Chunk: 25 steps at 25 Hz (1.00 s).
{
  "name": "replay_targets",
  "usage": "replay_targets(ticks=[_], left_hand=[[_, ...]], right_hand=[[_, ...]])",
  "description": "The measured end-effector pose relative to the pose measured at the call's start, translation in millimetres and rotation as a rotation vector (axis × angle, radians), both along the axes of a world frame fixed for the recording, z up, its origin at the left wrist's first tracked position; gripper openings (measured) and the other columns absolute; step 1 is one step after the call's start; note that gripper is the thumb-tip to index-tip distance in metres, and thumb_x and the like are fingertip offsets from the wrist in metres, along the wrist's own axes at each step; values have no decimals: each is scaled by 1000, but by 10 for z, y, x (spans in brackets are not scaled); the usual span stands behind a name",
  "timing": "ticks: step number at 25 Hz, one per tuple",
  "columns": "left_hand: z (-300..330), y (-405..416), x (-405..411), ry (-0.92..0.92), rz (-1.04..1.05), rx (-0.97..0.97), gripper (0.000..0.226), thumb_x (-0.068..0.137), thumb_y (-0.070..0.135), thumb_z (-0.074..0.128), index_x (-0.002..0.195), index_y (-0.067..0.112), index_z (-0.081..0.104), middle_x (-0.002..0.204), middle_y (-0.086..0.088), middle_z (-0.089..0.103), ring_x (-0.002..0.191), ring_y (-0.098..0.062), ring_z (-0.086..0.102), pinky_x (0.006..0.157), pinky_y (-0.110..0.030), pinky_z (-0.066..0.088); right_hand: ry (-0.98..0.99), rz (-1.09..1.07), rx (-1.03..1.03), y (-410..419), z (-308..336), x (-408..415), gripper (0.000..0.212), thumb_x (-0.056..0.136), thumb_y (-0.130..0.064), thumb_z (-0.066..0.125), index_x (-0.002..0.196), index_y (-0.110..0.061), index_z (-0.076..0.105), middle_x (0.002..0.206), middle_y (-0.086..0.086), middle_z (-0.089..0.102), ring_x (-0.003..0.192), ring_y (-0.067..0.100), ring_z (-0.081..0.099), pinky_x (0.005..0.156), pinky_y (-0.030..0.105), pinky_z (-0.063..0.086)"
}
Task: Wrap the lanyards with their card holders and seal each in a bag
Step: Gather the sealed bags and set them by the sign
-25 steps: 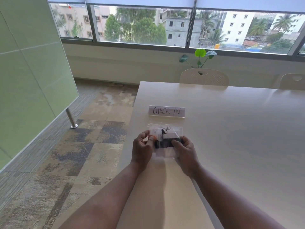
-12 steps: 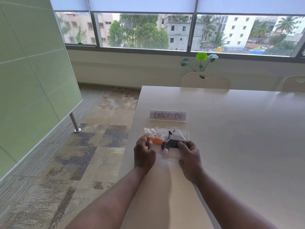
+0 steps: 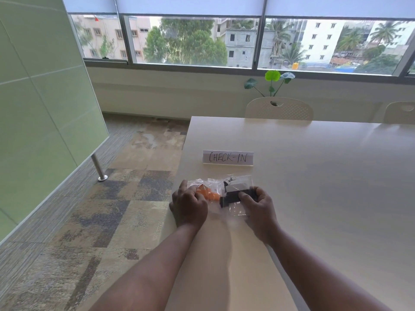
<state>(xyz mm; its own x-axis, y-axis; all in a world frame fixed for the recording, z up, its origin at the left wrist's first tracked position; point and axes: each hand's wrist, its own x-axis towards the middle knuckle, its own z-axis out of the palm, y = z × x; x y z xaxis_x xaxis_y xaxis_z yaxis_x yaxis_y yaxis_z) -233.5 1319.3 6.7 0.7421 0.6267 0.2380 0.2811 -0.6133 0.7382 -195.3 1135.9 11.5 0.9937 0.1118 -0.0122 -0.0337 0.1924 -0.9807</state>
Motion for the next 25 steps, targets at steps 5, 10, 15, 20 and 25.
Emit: replay_targets(ticks=[5, 10, 15, 20, 25], left_hand=[[-28, -50, -28, 68, -140, 330, 50, 89, 50, 42, 130, 31, 63, 152, 3, 49, 144, -22, 31, 111, -48, 17], [-14, -104, -16, 137, -281, 452, 55, 91, 55, 38, 137, 34, 58, 156, 6, 46, 148, -18, 27, 110, -47, 18], [-33, -102, -5, 193, -289, 440, 58, 92, 56, 36, 142, 34, 54, 159, 5, 42, 151, -19, 27, 112, -46, 17], [-55, -103, 20, 205, -288, 428, 60, 93, 56, 32, 146, 35, 50, 160, 4, 41, 151, -21, 26, 113, -45, 18], [-43, -96, 30, 207, -295, 417, 61, 94, 55, 33, 148, 32, 48, 145, -3, 58, 149, -25, 29, 112, -44, 17]], right_hand=[[80, 27, 200, -63, 33, 19, 10, 96, -7, 64, 104, -1, 66, 92, 20, 71, 68, 27, 68, 52, 30, 52], [57, -199, 283, -111, 35, 84, 5, 96, -8, 64, 98, -5, 68, 91, 22, 66, 78, 32, 59, 68, 41, 48], [188, -187, 119, -221, 126, 213, 7, 96, -21, 66, 92, -21, 60, 83, 6, 66, 64, 19, 60, 50, 27, 47], [102, -194, -75, -212, 102, 234, 5, 91, -13, 67, 88, -14, 64, 83, 13, 66, 68, 25, 59, 60, 42, 49], [97, -218, -28, -351, 203, 285, 12, 90, -7, 66, 83, -17, 68, 82, 11, 68, 72, 26, 61, 67, 43, 51]])
